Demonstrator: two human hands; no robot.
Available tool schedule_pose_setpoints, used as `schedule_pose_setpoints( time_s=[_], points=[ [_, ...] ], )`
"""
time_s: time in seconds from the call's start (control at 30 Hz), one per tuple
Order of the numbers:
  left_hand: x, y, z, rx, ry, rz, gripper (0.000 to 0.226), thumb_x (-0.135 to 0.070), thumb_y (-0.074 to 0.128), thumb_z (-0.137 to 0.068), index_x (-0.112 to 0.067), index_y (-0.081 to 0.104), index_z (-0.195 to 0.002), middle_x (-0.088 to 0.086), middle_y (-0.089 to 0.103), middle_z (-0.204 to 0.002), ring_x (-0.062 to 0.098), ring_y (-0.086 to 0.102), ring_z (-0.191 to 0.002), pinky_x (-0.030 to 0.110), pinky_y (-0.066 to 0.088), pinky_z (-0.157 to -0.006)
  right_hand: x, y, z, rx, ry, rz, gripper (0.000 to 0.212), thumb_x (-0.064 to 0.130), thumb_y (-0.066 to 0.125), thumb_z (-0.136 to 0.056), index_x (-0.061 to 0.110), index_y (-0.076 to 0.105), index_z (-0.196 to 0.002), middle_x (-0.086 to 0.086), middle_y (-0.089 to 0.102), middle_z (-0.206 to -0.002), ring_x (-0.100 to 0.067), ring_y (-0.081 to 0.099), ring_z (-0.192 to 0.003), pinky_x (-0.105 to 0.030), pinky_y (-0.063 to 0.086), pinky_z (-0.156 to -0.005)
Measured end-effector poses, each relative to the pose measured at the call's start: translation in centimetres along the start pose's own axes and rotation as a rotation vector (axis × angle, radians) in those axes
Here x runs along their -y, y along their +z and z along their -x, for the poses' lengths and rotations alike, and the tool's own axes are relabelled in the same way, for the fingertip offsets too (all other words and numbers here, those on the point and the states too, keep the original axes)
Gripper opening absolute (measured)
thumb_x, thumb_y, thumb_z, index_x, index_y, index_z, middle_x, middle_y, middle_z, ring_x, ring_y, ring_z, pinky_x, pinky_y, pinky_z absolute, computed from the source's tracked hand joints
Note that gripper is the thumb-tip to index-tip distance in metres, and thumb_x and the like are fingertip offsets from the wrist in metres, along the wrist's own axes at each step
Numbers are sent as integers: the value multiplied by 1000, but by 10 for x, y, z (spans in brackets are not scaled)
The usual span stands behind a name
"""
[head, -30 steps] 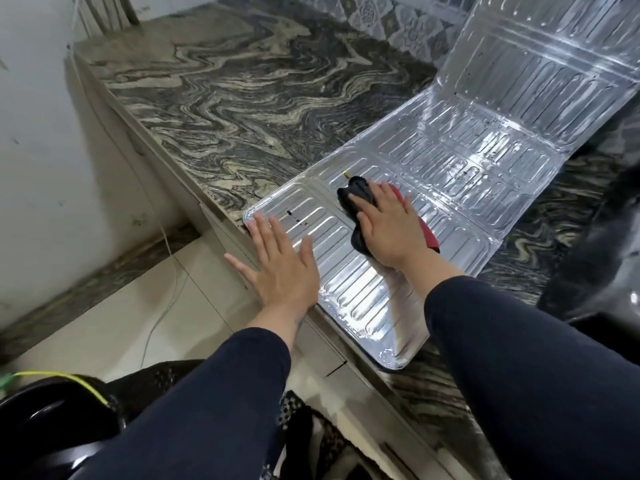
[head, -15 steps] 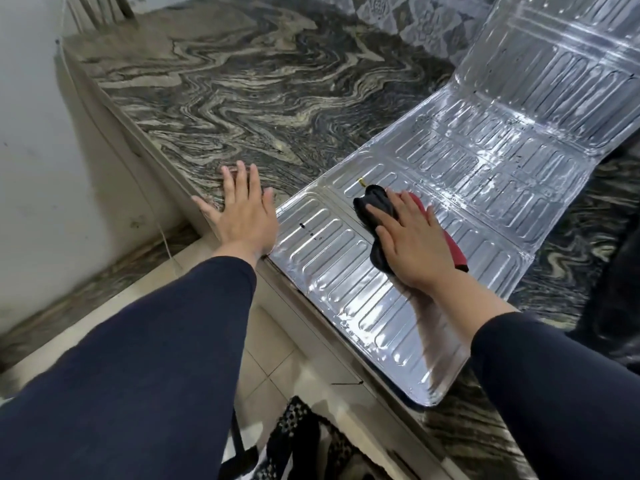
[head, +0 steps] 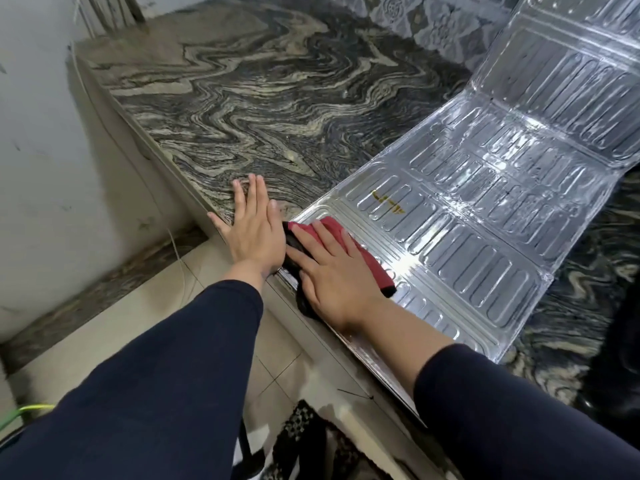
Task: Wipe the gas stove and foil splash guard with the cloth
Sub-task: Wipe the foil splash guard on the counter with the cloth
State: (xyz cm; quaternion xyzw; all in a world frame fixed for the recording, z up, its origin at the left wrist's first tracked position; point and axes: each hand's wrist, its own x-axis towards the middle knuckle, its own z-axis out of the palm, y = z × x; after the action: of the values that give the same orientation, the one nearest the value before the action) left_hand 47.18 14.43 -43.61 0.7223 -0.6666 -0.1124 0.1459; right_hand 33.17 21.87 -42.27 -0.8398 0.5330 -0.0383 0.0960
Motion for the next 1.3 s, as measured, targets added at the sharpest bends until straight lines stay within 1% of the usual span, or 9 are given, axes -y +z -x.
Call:
schedule_pose_setpoints(
  time_s=[0.13, 0.27, 0.6, 0.73, 0.83, 0.9, 1.03, 1.17, 1.3],
  points=[
    [-1, -1, 1, 9, 1, -57, 55, -37, 5, -102, -21, -6, -153, -10, -10, -161, 14, -17, -147, 67, -11, -110, -11, -6, -17, -5, 48, 21, 63, 42, 7, -87, 35, 27, -146, 4, 16, -160, -24, 8, -148, -50, 0, -118],
    [-2, -1, -2, 29, -10, -124, 57, -41, 4, -101, -20, -9, -152, -7, -14, -161, 17, -20, -147, 69, -10, -110, -50, -17, -26, -37, 155, 54, 56, 41, 14, -93, 34, 27, -146, 2, 19, -159, -22, 8, -148, -50, -1, -118],
    [-1, 1, -4, 42, -2, -161, 57, -43, 1, -100, -22, -11, -151, -6, -17, -161, 21, -21, -147, 71, -10, -108, -152, -35, -51, -116, 438, 64, 50, 38, 18, -97, 33, 26, -146, -7, 21, -158, -25, 10, -147, -52, -6, -115],
    [-2, -3, -6, 110, -6, -157, 62, -50, 3, -98, -23, -12, -152, -6, -19, -160, 19, -24, -145, 73, -14, -105, -142, -28, -53, -161, 469, 62, 58, 42, 13, -92, 29, 29, -146, -8, 21, -158, -27, 12, -147, -50, 4, -119],
    [-5, -11, -16, 204, -72, -135, 69, -57, 7, -96, -22, -7, -153, -4, -21, -159, 17, -25, -145, 72, -17, -104, -124, -22, -51, -155, 483, 27, 54, 41, 17, -95, 29, 28, -147, -6, 16, -159, -27, 8, -147, -50, 6, -118],
    [-12, -14, -17, 191, -64, -175, 65, -53, 10, -97, -22, 0, -154, -2, -17, -161, 17, -21, -147, 71, -16, -105, -108, -18, -48, -165, 499, 4, 51, 40, 22, -97, 29, 28, -147, -6, 15, -159, -27, 6, -147, -50, 5, -118],
    [-37, -8, -11, 132, 51, -161, 58, -43, 11, -101, -21, 4, -154, -2, -12, -161, 15, -16, -148, 64, -16, -108, -65, -11, -41, -173, 529, -55, 51, 38, 24, -97, 28, 26, -147, -5, 12, -160, -27, 3, -147, -50, 1, -118],
    [-45, 2, -8, 111, 61, -122, 56, -37, 9, -101, -20, 4, -154, -4, -8, -162, 14, -14, -148, 66, -14, -110, -32, -2, -32, -162, 455, -85, 50, 37, 24, -98, 29, 25, -147, -3, 10, -161, -25, 1, -148, -47, -3, -119],
    [-40, 7, -8, 127, 134, -185, 56, -41, 3, -100, -22, -3, -153, -8, -12, -161, 14, -17, -147, 67, -16, -106, -51, -9, -22, -135, 297, -44, 58, 41, 9, -92, 33, 28, -146, 0, 15, -160, -24, 8, -148, -47, 3, -119]
  ],
)
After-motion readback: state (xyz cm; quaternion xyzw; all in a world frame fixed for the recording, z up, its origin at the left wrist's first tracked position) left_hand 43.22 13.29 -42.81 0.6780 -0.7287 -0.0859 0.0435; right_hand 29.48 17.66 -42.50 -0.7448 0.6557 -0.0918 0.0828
